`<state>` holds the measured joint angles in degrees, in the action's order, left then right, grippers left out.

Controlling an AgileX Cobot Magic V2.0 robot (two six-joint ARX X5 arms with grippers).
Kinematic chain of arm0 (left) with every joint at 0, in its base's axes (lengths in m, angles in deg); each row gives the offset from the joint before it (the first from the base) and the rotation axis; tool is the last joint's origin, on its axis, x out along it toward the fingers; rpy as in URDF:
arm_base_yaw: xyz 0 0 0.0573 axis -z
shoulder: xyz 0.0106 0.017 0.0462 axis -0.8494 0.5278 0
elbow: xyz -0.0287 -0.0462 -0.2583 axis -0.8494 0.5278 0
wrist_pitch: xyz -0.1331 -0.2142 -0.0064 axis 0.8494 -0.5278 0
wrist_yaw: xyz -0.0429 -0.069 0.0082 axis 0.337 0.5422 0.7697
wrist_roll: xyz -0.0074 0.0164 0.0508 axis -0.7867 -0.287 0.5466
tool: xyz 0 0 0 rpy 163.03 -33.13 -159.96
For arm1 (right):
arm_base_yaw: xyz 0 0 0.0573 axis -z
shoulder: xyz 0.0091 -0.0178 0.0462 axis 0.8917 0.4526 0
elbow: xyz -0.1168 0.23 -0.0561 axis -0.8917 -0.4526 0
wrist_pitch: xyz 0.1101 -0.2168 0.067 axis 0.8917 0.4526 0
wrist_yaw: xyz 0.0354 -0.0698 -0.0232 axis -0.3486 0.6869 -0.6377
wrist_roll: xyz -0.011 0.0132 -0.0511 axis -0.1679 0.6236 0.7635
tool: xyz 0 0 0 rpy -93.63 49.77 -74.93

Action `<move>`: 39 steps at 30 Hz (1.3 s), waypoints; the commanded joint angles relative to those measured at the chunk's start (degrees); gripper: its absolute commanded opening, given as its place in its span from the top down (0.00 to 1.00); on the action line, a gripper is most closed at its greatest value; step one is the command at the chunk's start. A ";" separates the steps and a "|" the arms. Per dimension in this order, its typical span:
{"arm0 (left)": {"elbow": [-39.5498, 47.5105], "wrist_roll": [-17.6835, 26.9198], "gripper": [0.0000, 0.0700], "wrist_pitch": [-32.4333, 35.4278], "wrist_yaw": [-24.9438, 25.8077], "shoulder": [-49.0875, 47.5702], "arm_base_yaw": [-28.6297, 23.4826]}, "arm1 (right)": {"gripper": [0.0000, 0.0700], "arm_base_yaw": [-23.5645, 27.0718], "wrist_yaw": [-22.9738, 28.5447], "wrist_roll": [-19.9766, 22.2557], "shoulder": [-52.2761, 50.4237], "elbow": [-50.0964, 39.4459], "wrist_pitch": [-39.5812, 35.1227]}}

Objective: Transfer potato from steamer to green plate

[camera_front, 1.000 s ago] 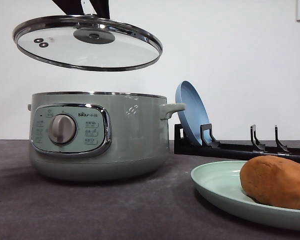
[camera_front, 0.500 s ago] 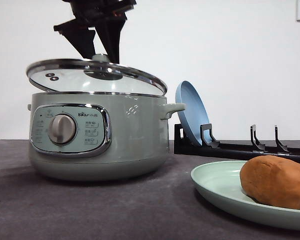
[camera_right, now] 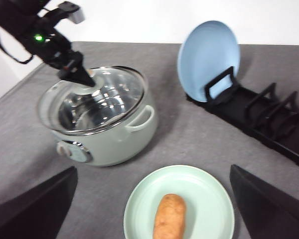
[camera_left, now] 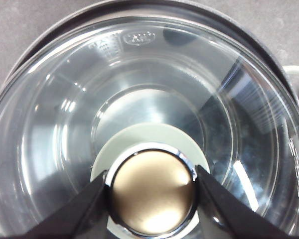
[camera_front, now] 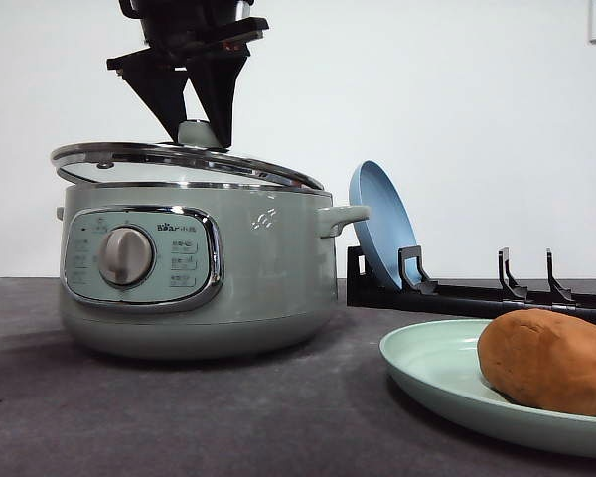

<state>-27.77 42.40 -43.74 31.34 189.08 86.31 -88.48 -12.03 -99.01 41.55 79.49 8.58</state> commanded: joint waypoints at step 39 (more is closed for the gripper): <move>-1.79 0.60 1.00 1.20 0.17 1.51 0.35 | 0.12 -0.24 0.34 -1.64 0.17 0.98 -1.03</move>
<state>-27.79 42.82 -42.47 31.41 189.58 86.35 -88.48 -11.89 -99.93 41.55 79.49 8.36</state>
